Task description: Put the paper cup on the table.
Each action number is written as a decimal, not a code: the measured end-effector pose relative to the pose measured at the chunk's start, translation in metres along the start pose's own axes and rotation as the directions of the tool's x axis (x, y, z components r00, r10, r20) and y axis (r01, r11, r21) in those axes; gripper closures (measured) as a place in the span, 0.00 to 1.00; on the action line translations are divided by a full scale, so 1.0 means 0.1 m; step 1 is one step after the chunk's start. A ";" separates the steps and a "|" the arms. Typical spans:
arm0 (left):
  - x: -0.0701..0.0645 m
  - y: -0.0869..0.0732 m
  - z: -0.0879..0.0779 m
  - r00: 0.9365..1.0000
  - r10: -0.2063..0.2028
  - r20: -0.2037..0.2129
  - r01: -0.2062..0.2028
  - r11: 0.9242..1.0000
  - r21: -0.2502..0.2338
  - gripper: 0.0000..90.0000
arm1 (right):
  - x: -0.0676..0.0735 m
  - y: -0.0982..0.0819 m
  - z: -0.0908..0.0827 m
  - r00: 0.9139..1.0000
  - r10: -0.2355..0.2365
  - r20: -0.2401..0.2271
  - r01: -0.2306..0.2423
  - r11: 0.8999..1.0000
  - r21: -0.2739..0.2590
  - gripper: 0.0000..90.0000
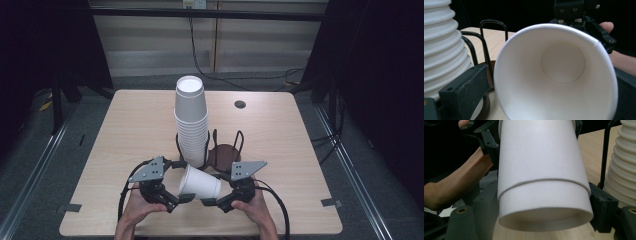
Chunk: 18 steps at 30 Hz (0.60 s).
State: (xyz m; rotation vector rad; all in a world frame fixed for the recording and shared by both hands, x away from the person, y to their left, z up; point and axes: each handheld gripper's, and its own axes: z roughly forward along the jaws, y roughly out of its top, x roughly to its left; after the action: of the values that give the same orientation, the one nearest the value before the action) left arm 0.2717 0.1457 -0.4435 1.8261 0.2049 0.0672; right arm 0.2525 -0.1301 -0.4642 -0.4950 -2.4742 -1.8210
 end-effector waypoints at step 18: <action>0.05 -0.03 0.13 0.996 -0.044 0.081 0.044 0.999 0.001 0.03 | 0.00 -0.01 0.00 1.000 -0.007 -0.005 0.008 1.000 0.021 0.26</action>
State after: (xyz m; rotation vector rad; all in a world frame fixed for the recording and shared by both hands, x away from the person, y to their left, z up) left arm 0.2785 0.1352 -0.4501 1.8190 0.1880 -0.0372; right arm 0.2526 -0.1303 -0.4649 -0.4806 -2.4927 -1.7950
